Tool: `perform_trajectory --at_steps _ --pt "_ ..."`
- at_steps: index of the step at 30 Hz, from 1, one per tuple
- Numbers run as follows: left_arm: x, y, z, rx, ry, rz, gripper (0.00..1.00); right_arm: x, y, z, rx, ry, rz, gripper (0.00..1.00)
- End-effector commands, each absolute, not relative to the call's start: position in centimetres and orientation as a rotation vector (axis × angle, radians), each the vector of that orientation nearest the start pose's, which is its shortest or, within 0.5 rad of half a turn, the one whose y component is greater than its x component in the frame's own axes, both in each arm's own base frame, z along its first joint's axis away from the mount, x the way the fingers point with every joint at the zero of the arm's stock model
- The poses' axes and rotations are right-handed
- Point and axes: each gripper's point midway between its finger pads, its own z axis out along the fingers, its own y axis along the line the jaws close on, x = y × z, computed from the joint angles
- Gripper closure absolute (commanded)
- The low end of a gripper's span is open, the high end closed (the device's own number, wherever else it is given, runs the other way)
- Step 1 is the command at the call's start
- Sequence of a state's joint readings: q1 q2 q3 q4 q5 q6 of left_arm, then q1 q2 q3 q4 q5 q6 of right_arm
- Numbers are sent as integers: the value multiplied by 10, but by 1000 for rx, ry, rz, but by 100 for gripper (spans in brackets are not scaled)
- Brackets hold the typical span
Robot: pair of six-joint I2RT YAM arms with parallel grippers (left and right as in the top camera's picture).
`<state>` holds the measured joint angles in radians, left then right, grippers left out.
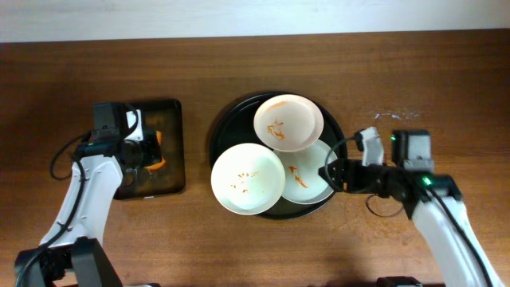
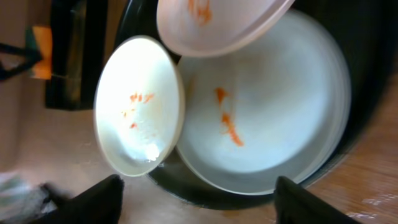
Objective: Clean dirty plates on tray and stack at the side
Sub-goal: 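Grasp the rim of the lower-left white plate with the right gripper, then hold the plate with the right gripper and scrub it with the sponge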
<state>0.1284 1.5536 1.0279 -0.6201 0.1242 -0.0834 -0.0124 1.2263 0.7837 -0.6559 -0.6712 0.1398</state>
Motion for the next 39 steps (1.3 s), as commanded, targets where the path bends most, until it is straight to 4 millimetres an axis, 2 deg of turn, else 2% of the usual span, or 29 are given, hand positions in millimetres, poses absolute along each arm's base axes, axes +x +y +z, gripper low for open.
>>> perform_trajectory --at_steps 1,3,5,7,9,11,14,17,19,21,23,29,34,39 --pt "365 -2 98 -107 2652 -327 99 273 129 115 -30 2596 1216 28" --pt "365 -14 98 -40 2654 -335 99 271 145 99 -76 2643 1275 29" --pt "364 -28 99 12 2658 -348 100 273 161 99 -175 2628 1240 29" --pt "363 -43 99 66 2660 -361 100 276 161 90 -184 2672 1111 29" --pt "361 -60 99 129 2660 -376 99 272 170 86 -233 2688 1092 29" --pt "358 -75 99 183 2660 -389 99 275 172 78 -199 2720 1012 29" --pt "353 -99 100 274 2657 -412 99 278 183 75 -207 2716 1003 29" --pt "344 -128 107 382 2630 -446 99 279 190 56 -198 2759 1006 29" --pt "339 -141 109 427 2622 -485 99 282 193 49 -178 2766 1026 34" --pt "333 -156 109 476 2617 -502 99 288 204 54 -213 2706 1119 42" --pt "328 -169 110 459 2625 -531 100 291 207 57 -209 2685 1138 55" --pt "314 -194 108 442 2660 -582 100 289 204 48 -179 2729 1113 54" --pt "311 -196 100 405 2696 -593 100 286 204 35 -163 2769 1113 54" --pt "310 -196 86 371 2745 -590 100 283 219 37 -245 2744 1114 54"
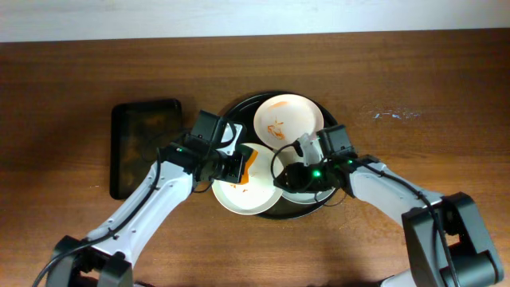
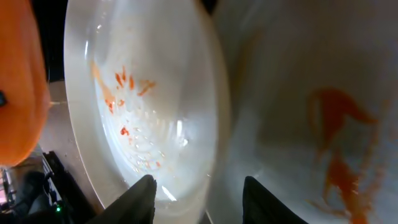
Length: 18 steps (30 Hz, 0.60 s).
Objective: Clean dirty plates on tray and stack at the side
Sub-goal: 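Hold the plate with the right gripper and scrub it with the sponge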
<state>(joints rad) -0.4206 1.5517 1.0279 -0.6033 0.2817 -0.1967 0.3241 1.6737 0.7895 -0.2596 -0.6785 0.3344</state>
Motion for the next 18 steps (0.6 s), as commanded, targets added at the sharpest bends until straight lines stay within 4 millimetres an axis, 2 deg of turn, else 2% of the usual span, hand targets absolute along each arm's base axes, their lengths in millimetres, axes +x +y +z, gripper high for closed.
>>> perform_trajectory --at_steps 1,7,8,13,18 --pt "310 -196 84 367 2754 -588 99 283 219 35 -227 2753 1098 55" --pt "308 -196 77 369 2776 -589 99 288 214 31 -173 2768 1044 91" --pt "305 -197 75 353 2786 -593 99 288 214 31 -173 2768 1044 94" --pt "290 -219 67 449 2802 -604 100 288 214 31 -173 2768 1044 96" --pt "273 -235 50 495 2865 -599 100 288 214 31 -173 2769 1044 96"
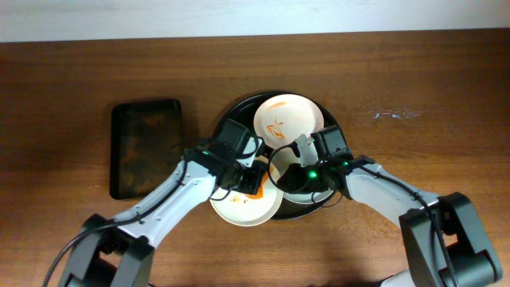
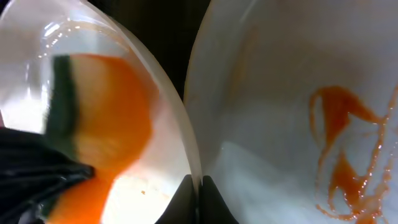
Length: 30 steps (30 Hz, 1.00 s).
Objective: Clean dirty plates on tray and stack at the side
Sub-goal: 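Hold the plate with the right gripper and scrub it with the sponge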
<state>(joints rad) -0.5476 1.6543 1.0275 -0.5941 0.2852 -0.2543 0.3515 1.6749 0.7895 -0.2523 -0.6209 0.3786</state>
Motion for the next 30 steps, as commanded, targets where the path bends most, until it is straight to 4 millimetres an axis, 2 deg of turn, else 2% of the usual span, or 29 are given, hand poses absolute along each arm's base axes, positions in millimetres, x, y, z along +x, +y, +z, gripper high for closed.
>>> perform_trajectory --at_steps 1,9,11,13,14,16,17,20,23,28,30 --pt "272 -235 49 492 2873 -586 99 288 214 31 -173 2769 1044 96" --pt "292 -177 36 385 2869 -81 100 288 214 31 -173 2769 1044 96" --pt "295 -166 41 365 2862 -9 100 288 214 31 -173 2769 1044 96" --pt "307 -151 61 308 2824 55 99 288 214 31 -173 2769 1044 96" --pt "311 -151 71 291 2804 35 99 288 214 31 -173 2769 1044 96" --pt "304 -169 89 310 2795 -138 99 288 214 31 -163 2771 1046 96" --pt "290 -185 95 342 2823 -301 99 287 214 31 -163 2772 1046 96" --pt "263 -215 102 352 2892 -608 99 287 214 31 -163 2772 1046 96" --pt "246 -223 98 410 2931 -627 100 287 214 31 -163 2772 1046 96" --pt "224 -219 72 399 2998 -598 99 287 214 31 -163 2772 1046 96" --pt "223 -218 63 400 2991 -602 100 287 214 31 -163 2772 1046 96"
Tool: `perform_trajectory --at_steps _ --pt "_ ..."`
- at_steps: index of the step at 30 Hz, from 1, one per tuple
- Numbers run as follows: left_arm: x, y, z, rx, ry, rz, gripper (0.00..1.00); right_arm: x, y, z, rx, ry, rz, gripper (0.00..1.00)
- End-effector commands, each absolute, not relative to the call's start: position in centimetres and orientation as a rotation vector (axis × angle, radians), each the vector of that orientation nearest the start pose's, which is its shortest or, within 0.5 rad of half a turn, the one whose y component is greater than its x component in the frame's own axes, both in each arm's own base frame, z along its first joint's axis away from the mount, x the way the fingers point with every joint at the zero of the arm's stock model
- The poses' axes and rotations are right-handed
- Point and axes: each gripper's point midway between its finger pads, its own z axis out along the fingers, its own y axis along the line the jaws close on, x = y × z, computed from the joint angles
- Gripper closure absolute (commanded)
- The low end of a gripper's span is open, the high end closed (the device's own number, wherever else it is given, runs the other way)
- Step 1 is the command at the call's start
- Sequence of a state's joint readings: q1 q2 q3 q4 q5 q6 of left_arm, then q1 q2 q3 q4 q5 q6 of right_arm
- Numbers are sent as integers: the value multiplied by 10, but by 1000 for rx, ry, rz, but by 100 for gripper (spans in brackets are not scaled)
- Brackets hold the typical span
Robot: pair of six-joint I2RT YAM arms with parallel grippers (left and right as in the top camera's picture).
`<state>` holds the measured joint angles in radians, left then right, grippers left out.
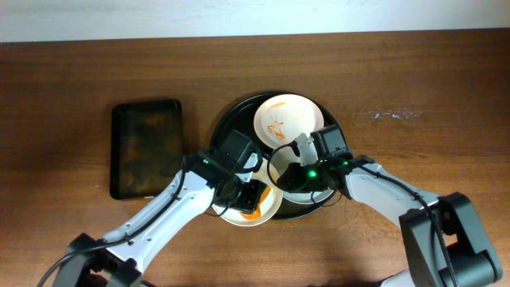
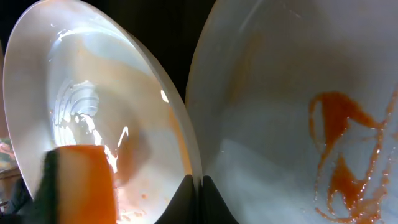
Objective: Clean dirty plates on tray and stack at the side
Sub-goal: 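Hold the plate with the right gripper and scrub it with the sponge, then carry the scrubbed plate right and set it on the table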
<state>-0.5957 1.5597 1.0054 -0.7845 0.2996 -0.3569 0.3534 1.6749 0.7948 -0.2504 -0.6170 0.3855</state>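
Three white plates lie on a round black tray point(image 1: 225, 127). The far plate point(image 1: 288, 121) bears orange smears. The front-left plate point(image 1: 269, 209) point(image 2: 99, 106) looks wet and streaked, with faint orange specks low down. My right gripper point(image 1: 280, 177) point(image 2: 199, 190) is shut on that plate's rim. My left gripper point(image 1: 245, 195) is shut on an orange sponge point(image 1: 255, 199) point(image 2: 81, 183) with a green side, pressed on the same plate. The third plate point(image 2: 280, 74), smeared orange, lies beside it, mostly under my right arm in the overhead view.
A black rectangular tray point(image 1: 146, 147) lies to the left of the round tray. Pale marks point(image 1: 394, 115) show on the brown table at the right. The table's far edge meets a white wall at the top.
The sponge in my left gripper has moved from the upper part of the front-left plate to its near part, leaving wet streaks where it was. My right gripper still pinches the rim.
First my left gripper was at the sponge in the rectangular tray and my right stood open by the round tray's right edge. Then the sponge was at the front-left plate, the right fingers open astride its rim. Then they were shut on the rim, and the sponge has crossed the plate.
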Motion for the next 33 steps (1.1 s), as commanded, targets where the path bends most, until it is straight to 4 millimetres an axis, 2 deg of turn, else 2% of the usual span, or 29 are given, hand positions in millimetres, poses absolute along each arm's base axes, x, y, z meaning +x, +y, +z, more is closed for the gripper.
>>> perform_trajectory --at_steps 1,5,6,8,9,12,17,18,19,23,25,27,29,31,33 --pt "224 -219 59 405 2979 -608 100 287 214 31 -163 2772 1047 96" --pt "227 -212 47 439 2951 -544 100 287 214 31 -163 2772 1047 96" --pt "241 -193 42 406 2917 -351 99 287 214 31 -163 2772 1047 96" --pt "264 -165 42 353 2840 -84 100 287 214 31 -163 2772 1048 96" --pt "269 -159 43 340 2817 -27 100 287 214 32 -164 2773 1050 96" --pt "288 -149 50 299 2726 84 100 287 214 32 -164 2773 1051 96" --pt "303 -136 59 256 2651 203 99 286 214 31 -160 2781 1049 96" --pt "307 -136 64 248 2635 205 100 286 213 31 -154 2782 1045 96" --pt "312 -140 77 236 2605 178 100 288 210 29 -99 2795 1019 96" --pt "324 -148 132 183 2469 69 99 299 203 34 -76 2777 928 96" --pt "323 -136 164 123 2401 17 100 310 187 44 -40 2775 756 96" --pt "322 -129 183 81 2367 -64 100 316 181 58 -55 2746 699 96" --pt "322 -115 193 31 2350 -84 100 324 178 77 -61 2700 658 96" --pt "323 -91 190 -43 2371 -40 99 332 162 98 -25 2661 529 96" --pt "322 -77 186 -87 2394 -9 99 339 139 118 32 2628 388 96"
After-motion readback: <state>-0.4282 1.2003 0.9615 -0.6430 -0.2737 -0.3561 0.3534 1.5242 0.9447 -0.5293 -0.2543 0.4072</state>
